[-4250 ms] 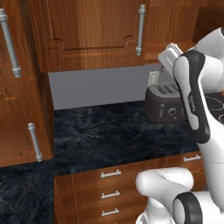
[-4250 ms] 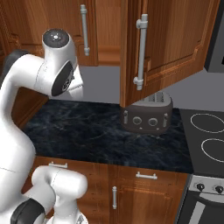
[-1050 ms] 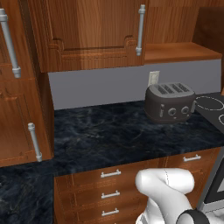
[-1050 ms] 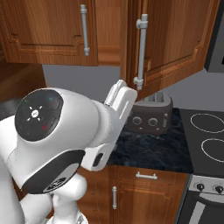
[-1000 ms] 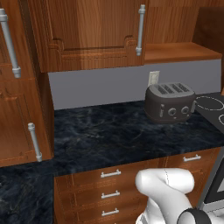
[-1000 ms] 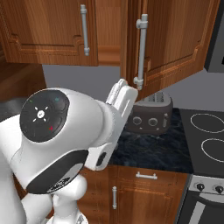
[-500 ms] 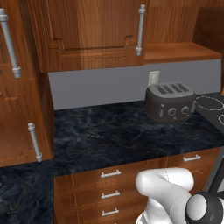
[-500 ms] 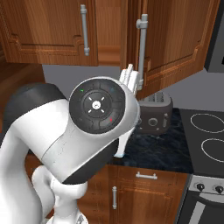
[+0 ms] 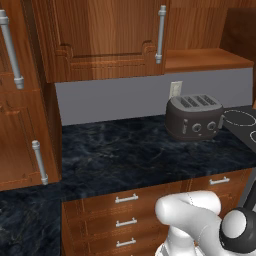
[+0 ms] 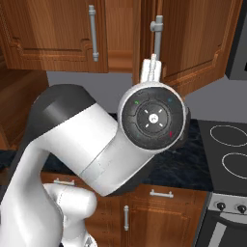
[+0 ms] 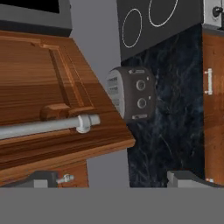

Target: Close all open cabinet doors.

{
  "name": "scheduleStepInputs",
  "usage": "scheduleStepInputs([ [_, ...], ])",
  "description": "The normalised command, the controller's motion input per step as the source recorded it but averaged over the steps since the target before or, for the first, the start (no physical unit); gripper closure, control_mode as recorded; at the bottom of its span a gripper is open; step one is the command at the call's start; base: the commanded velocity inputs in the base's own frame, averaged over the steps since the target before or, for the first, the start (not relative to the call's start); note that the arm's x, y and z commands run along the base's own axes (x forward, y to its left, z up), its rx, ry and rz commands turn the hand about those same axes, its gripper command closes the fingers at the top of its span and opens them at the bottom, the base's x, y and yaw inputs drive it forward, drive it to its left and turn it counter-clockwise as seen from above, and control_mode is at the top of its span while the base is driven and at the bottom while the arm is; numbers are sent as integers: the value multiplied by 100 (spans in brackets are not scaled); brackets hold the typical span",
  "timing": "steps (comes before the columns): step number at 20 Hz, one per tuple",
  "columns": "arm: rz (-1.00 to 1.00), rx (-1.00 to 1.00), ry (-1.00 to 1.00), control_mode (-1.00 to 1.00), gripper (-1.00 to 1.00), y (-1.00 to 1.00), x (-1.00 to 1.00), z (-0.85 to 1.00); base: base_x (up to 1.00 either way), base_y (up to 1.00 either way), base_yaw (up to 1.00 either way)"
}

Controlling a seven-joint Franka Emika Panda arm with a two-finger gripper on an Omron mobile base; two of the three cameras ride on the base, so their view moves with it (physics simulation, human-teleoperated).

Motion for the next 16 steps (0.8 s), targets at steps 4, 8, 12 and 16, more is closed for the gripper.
scheduleStepInputs([
  [4,9,0,-16,-100,-100,0,34,14,0,0,0],
  [8,12,0,-14,-100,-100,-1,37,4,0,0,0],
  [12,14,0,-16,-100,-100,-1,34,-2,0,0,0],
  [16,13,0,-19,-100,-100,0,35,-3,0,0,0],
])
